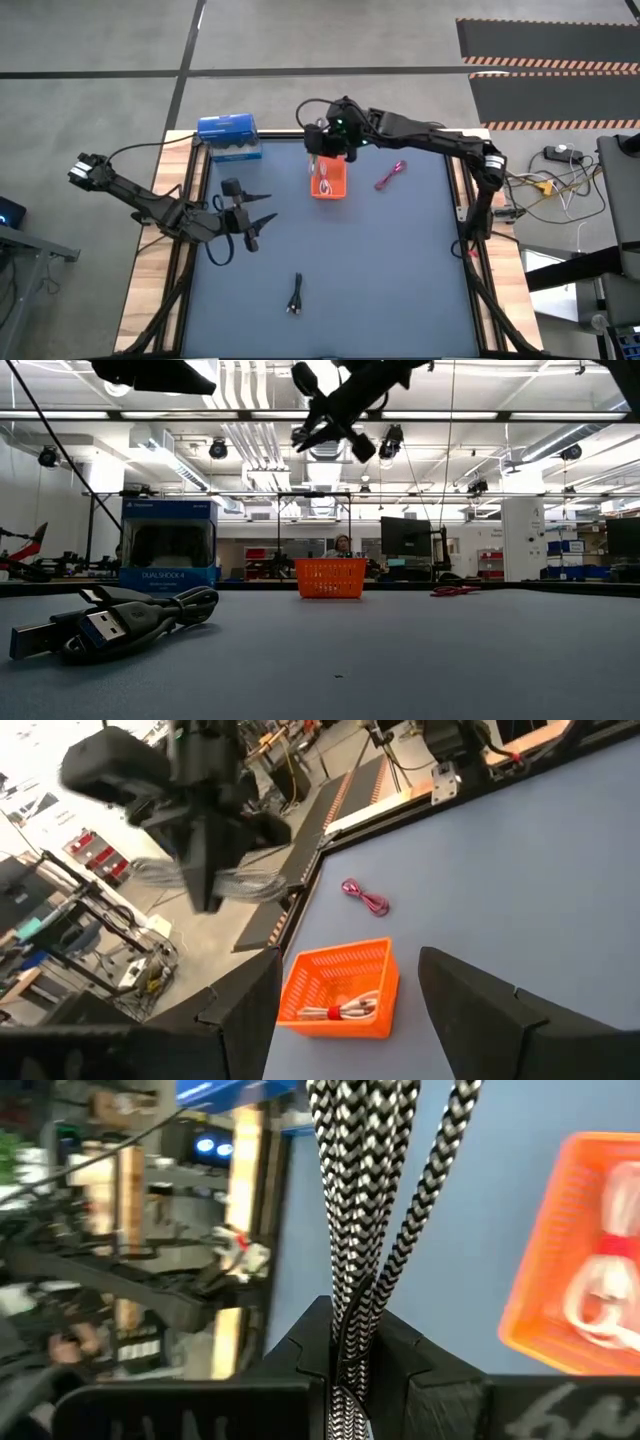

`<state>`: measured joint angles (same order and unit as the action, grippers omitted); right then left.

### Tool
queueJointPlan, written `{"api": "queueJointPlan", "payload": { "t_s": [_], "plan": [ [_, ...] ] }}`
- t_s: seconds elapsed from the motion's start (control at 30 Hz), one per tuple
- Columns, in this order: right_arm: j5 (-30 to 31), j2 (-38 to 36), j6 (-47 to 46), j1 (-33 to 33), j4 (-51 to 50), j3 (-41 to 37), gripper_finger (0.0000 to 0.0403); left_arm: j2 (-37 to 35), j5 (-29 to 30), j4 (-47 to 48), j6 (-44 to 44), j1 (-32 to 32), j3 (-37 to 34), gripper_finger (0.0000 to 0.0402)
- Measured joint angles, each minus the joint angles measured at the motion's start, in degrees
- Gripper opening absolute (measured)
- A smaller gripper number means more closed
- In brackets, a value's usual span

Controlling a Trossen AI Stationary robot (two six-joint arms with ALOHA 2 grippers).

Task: Pick and place USB-C Cables
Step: Put the black white charger cable into the orange bin

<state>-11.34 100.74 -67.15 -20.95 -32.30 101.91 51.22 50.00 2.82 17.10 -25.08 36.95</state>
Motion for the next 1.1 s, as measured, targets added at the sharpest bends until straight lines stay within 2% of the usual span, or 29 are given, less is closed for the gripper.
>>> {"api": "queueJointPlan", "payload": {
  "t_s": [0.07,0.3,0.53,0.77,0.97,1.1],
  "plan": [
    [-1.41,0.90,0.02,-0.78,2.32,0.01,0.0023,0.00,-0.01,0.12,0.30,0.00,0.00,0.0219],
    [-2.33,3.92,2.94,-3.08,-0.77,3.44,0.0023,-0.44,-0.02,0.06,1.77,0.00,0.00,0.0219],
    [-2.36,10.14,6.98,-4.26,-15.46,11.59,0.0022,-0.46,0.00,-0.53,2.84,0.00,0.00,0.0219],
    [-6.83,19.10,10.53,-5.03,-31.38,22.54,0.0022,-0.44,-0.01,-0.74,2.84,0.00,0.00,0.0219],
    [-8.20,25.48,11.79,-5.55,-38.06,30.44,0.0022,-0.44,0.00,-0.73,2.82,0.00,-0.13,0.0219],
    [-8.18,27.89,10.80,-5.68,-39.67,32.13,0.0022,-0.44,-0.01,-0.86,2.76,0.00,-0.52,0.0219]
  ]
}}
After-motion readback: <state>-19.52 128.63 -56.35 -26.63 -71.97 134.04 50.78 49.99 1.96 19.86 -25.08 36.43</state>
